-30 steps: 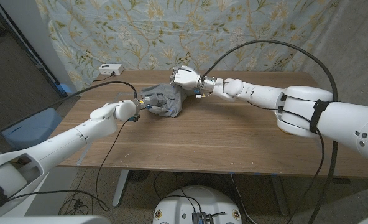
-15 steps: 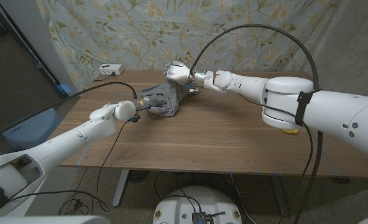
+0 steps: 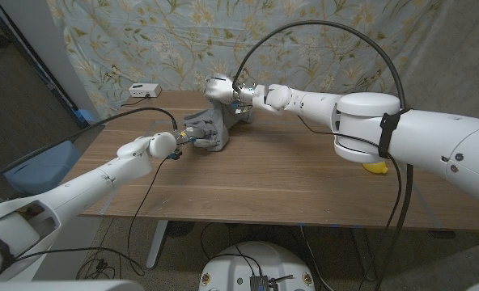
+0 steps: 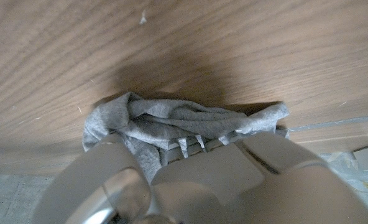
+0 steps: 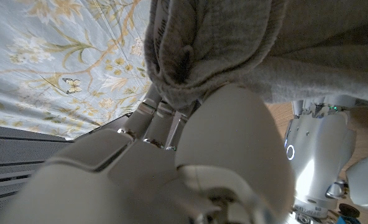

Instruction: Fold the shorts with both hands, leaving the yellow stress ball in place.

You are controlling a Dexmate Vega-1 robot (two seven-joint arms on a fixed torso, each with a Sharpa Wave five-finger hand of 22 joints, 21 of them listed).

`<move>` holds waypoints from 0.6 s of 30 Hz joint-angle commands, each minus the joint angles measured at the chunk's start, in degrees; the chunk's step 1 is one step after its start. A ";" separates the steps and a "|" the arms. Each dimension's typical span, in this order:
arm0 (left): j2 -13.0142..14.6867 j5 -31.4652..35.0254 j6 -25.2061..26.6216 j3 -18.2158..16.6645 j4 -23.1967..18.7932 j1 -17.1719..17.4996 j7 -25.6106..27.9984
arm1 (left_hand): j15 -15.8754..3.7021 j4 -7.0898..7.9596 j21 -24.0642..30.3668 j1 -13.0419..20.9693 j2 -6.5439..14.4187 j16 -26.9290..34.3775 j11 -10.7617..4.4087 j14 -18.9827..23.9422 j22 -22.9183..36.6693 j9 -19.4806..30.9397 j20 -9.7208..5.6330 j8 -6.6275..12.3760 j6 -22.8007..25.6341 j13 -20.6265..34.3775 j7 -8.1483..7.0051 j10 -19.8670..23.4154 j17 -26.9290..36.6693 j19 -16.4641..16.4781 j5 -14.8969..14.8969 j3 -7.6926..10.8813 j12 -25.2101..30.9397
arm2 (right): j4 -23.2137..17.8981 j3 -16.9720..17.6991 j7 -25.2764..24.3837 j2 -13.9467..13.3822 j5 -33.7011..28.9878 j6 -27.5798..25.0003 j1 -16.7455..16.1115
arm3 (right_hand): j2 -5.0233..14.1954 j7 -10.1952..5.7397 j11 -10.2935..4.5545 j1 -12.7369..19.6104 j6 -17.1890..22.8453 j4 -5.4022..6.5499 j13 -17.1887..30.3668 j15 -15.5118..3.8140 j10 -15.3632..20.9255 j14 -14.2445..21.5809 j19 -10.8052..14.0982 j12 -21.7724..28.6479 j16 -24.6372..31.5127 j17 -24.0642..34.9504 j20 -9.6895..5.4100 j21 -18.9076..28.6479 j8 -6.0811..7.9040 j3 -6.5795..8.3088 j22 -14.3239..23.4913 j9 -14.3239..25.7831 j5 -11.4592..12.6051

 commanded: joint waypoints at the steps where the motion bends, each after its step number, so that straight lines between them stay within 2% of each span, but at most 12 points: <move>1: -1.37 0.07 -1.44 1.00 3.01 -2.04 0.70 | 3.07 -0.22 0.28 -0.40 -0.08 0.49 1.96 3.86 6.30 0.32 5.77 0.22 0.75 9.11 0.33 2.54 8.46 10.41 0.35 0.12 0.44 | 0.77 -1.61 -6.68 2.83 1.32 3.50 -0.90 | 0.07 -0.11 -0.32 1.05 -0.35 -0.04 0.14 -8.58 -0.14 2.14 -0.31 -0.49 -0.22 0.23 -8.69 0.72 -0.43 -0.24 0.10 0.33 0.41; 4: -1.80 0.05 -1.82 1.19 3.62 -2.49 0.81 | 3.06 -0.26 0.23 -0.44 -0.07 0.48 1.93 3.88 6.30 0.33 5.76 0.21 0.76 9.11 0.29 2.47 8.46 10.41 0.36 0.11 0.41 | 0.00 -1.42 -5.98 3.10 1.76 3.74 -1.33 | -0.04 0.00 -0.26 1.18 -0.87 -0.08 0.07 -8.60 -0.32 1.94 -0.40 -0.73 -0.47 0.25 -8.70 1.09 -0.72 -0.31 0.07 0.34 0.40; 6: -1.98 0.04 -1.95 1.28 3.85 -2.66 0.92 | 3.04 -0.27 0.23 -0.45 -0.07 0.46 1.95 3.86 6.30 0.33 5.74 0.20 0.74 9.11 0.28 2.48 8.45 10.45 0.37 0.11 0.40 | 0.44 -1.38 -4.54 3.92 2.12 3.55 -1.58 | -0.31 -0.47 -0.26 1.71 -2.79 -0.28 -0.18 -8.61 -1.78 1.07 -0.86 -1.93 -1.45 0.21 -8.74 2.25 -1.81 -0.49 -0.06 0.31 0.46; 7: -2.02 -0.02 -2.03 1.28 3.89 -2.68 0.97 | 3.03 -0.28 0.22 -0.46 -0.07 0.46 1.95 3.86 6.30 0.33 5.74 0.21 0.75 9.11 0.28 2.46 8.45 10.45 0.37 0.11 0.40 | 0.97 -1.42 -3.50 4.54 2.21 3.34 -1.66 | -0.88 -1.09 -0.77 2.39 -6.29 -0.44 -0.50 -8.74 -4.56 -1.99 -2.36 -3.95 -3.97 -0.98 -8.81 3.77 -3.91 -1.28 -0.27 0.24 0.55; 8: -2.03 -0.09 -1.97 1.28 3.85 -2.68 0.96 | 3.05 -0.29 0.19 -0.47 -0.06 0.47 2.00 3.91 6.30 0.33 5.77 0.19 0.72 9.11 0.30 2.52 8.45 10.42 0.38 0.11 0.42 | 1.68 -1.39 -2.68 5.20 2.41 3.34 -1.78 | -1.01 -1.14 -1.13 2.74 -7.81 -0.41 -0.68 -8.76 -6.67 -3.32 -3.23 -5.22 -5.04 -1.61 -8.72 4.54 -4.96 -1.88 -0.44 0.21 0.58; 10: -2.04 -0.14 -1.90 1.27 3.78 -2.65 1.07 | 3.06 -0.31 0.18 -0.49 -0.05 0.47 2.01 3.92 6.30 0.33 5.78 0.18 0.69 9.11 0.28 2.54 8.45 10.44 0.38 0.11 0.43 | 2.96 -1.34 -1.72 6.31 2.73 2.74 -2.12 | -1.66 -2.11 -1.67 1.42 -11.93 0.48 -1.01 -8.72 -9.80 -5.51 -4.81 -7.23 -6.21 -2.20 -8.00 6.17 -7.58 -4.46 -1.24 0.13 0.45; 12: -1.93 -0.23 -1.74 1.24 3.51 -2.51 1.10 | 3.08 -0.33 0.16 -0.51 -0.04 0.44 2.00 3.87 6.30 0.33 5.78 0.17 0.69 9.11 0.27 2.57 8.45 10.46 0.39 0.10 0.43 | 3.31 -1.41 -0.88 6.83 2.79 0.54 -2.71 | -1.41 -2.89 -1.63 0.23 -13.84 0.98 -1.23 -8.73 -12.54 -7.96 -6.02 -8.43 -7.76 -3.03 -7.56 6.72 -8.66 -5.63 -2.17 0.12 0.54; 13: -1.88 -0.27 -1.59 1.23 3.35 -2.46 1.03 | 3.09 -0.34 0.13 -0.52 -0.04 0.44 2.17 3.87 6.30 0.33 5.78 0.17 0.70 9.10 0.28 2.50 8.45 10.42 0.39 0.10 0.40 | 3.28 -1.67 -0.58 6.97 2.52 -0.66 -2.89 | -1.31 -3.84 -2.09 -2.31 -15.80 2.17 -1.45 -8.57 -14.38 -10.37 -6.52 -8.90 -9.82 -4.39 -7.11 6.89 -9.36 -6.41 -2.86 0.03 0.77; 14: -1.82 -0.34 -1.54 1.20 3.20 -2.38 1.03 | 3.08 -0.34 0.13 -0.53 -0.04 0.43 2.21 3.85 6.30 0.33 5.80 0.17 0.69 9.10 0.28 2.51 8.45 10.44 0.40 0.10 0.41 | 3.27 -1.87 -0.13 7.07 2.34 -1.58 -3.01 | -1.36 -4.89 -2.43 -4.36 -18.17 2.86 -1.72 -8.38 -17.36 -11.71 -6.85 -9.44 -11.68 -5.90 -6.53 6.82 -9.93 -6.70 -3.47 -0.10 1.06; 15: -1.70 -0.37 -1.47 1.17 2.95 -2.29 1.03 | 3.08 -0.35 0.12 -0.54 -0.03 0.44 2.11 3.88 6.30 0.33 5.78 0.17 0.70 9.10 0.27 2.51 8.45 10.46 0.40 0.10 0.40 | 3.24 -1.75 0.35 7.13 2.55 -2.31 -3.24 | -1.93 -5.71 -3.00 -7.40 -21.37 3.40 -2.13 -7.98 -21.22 -14.78 -7.04 -9.46 -14.80 -8.21 -5.20 6.38 -10.01 -6.93 -3.92 -0.21 1.49; 16: -1.57 -0.35 -1.33 1.12 2.62 -2.18 1.04 | 3.06 -0.36 0.11 -0.55 -0.03 0.43 2.06 3.86 6.30 0.33 5.78 0.17 0.70 9.10 0.27 2.50 8.45 10.47 0.40 0.10 0.40 | 3.21 -1.68 0.93 7.14 2.72 -2.96 -3.39 | -1.79 -5.87 -3.23 -8.23 -22.03 3.61 -2.27 -7.86 -22.55 -15.42 -7.40 -9.56 -15.38 -8.64 -4.50 6.06 -9.96 -6.87 -3.98 -0.24 1.61; 18: -1.09 -0.47 -0.84 0.83 1.47 -1.78 1.00 | 3.07 -0.38 0.08 -0.57 -0.02 0.43 1.95 3.89 6.30 0.33 5.77 0.17 0.70 9.10 0.27 2.51 8.45 10.44 0.41 0.09 0.40 | 3.15 -1.57 2.11 7.12 3.12 -4.06 -3.54 | -2.43 -6.08 -3.07 -11.21 -27.05 3.95 -2.69 -7.47 -28.17 -18.43 -8.00 -9.85 -17.01 -9.60 -2.71 4.95 -10.48 -7.18 -4.06 -0.69 2.04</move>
